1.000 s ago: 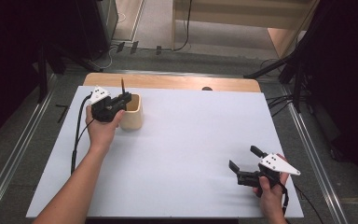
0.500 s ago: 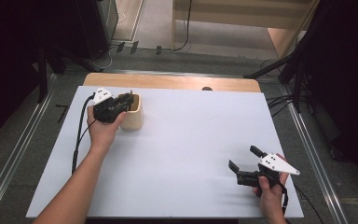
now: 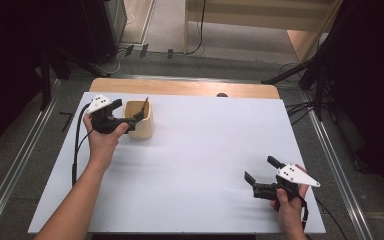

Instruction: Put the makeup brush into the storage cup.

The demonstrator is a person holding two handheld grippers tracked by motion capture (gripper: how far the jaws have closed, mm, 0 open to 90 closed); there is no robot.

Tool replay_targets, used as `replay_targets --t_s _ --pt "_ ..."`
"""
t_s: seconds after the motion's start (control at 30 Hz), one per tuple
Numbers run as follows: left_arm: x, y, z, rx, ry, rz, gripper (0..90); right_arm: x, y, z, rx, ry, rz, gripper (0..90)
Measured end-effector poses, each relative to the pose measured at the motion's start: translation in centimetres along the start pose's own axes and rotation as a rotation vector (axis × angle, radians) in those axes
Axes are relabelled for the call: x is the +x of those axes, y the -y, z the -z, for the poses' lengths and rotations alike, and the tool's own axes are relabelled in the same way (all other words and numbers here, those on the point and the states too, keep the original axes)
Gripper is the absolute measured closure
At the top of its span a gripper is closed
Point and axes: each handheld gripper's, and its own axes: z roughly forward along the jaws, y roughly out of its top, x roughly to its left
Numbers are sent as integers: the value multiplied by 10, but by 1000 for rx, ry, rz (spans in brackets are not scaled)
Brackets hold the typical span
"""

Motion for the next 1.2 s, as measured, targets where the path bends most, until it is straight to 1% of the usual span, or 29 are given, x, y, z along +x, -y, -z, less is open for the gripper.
replay_targets --t_s 0.03,0.13,0.2,0.27,0.37,0.5,0.6,0.87,0.93,1.0,1.1,1.2 --pt "0 0 3 -5 13 3 0 0 0 0 1 0 1 0" --pt "0 1 10 -6 9 16 0 1 0 0 0 -2 2 0" --pt "0 4 15 -4 14 27 0 1 0 0 -1 -1 1 0" --pt "-1 7 19 -3 9 25 0 1 0 0 0 -1 -1 0" --pt "-2 11 26 -12 19 25 0 1 0 0 0 -2 1 0" --pt "-7 16 35 -18 20 10 0 1 0 0 1 -2 4 0" --pt "-11 22 41 -16 19 -4 0 1 0 0 1 -1 4 0" --pt "-19 35 54 -8 25 -10 0 2 0 0 2 -1 3 0" --pt "-20 39 57 -9 22 -9 0 2 0 0 1 0 3 0" --pt "-21 43 61 -13 25 1 0 2 0 0 1 -1 3 0" --pt "-23 48 65 -9 26 1 0 2 0 0 1 -1 3 0" --pt "-24 54 70 -9 28 11 0 2 0 0 1 0 2 0"
